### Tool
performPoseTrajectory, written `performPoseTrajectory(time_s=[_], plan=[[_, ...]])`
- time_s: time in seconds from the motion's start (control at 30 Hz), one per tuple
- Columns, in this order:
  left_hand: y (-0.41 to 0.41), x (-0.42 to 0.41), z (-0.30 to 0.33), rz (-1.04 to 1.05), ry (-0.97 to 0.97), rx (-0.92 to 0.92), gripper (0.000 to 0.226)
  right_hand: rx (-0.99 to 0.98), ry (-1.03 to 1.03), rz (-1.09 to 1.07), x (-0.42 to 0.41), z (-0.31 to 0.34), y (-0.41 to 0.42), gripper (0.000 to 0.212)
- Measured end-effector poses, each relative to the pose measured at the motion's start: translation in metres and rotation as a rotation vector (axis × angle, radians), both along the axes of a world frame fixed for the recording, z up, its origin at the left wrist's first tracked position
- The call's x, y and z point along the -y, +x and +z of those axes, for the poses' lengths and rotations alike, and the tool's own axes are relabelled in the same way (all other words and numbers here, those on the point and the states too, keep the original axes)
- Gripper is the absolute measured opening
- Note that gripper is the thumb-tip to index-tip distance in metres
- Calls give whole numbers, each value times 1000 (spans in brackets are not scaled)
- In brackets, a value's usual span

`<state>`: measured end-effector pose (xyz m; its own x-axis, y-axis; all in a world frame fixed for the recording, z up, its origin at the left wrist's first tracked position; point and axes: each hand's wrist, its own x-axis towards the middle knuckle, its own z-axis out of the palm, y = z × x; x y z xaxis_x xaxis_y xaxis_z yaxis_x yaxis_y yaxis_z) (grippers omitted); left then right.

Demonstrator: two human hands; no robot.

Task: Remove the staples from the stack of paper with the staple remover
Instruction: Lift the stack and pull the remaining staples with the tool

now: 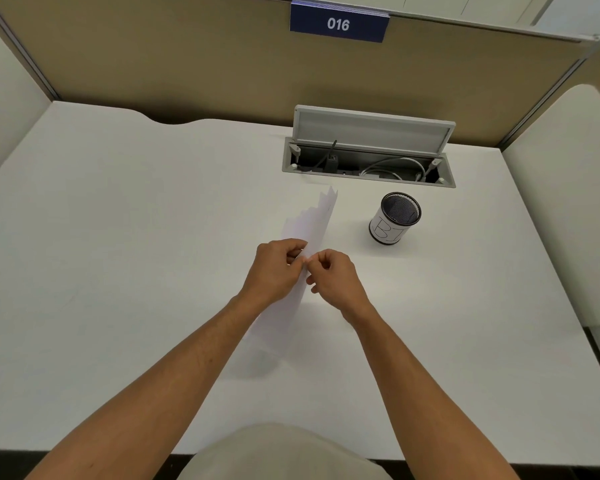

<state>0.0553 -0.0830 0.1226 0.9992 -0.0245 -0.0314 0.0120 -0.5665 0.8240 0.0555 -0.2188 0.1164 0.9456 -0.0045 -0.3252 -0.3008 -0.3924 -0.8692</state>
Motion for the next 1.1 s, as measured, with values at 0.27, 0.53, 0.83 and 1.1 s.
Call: performPoseTrajectory(time_s=[0.27,0.53,0.83,1.1], plan=[[0,0,0,-35,23,73,30,-102,156,20,1,7,8,24],[-2,0,-2,-20,21,50,32,11,212,-163,-1,-2,-2,13],[-4,-2,-4,-40,17,57,29,13,18,-68,-7,-2,-1,18],[-6,-1,-3,-98,95,132,31,-144,110,98,0,11,6,29]])
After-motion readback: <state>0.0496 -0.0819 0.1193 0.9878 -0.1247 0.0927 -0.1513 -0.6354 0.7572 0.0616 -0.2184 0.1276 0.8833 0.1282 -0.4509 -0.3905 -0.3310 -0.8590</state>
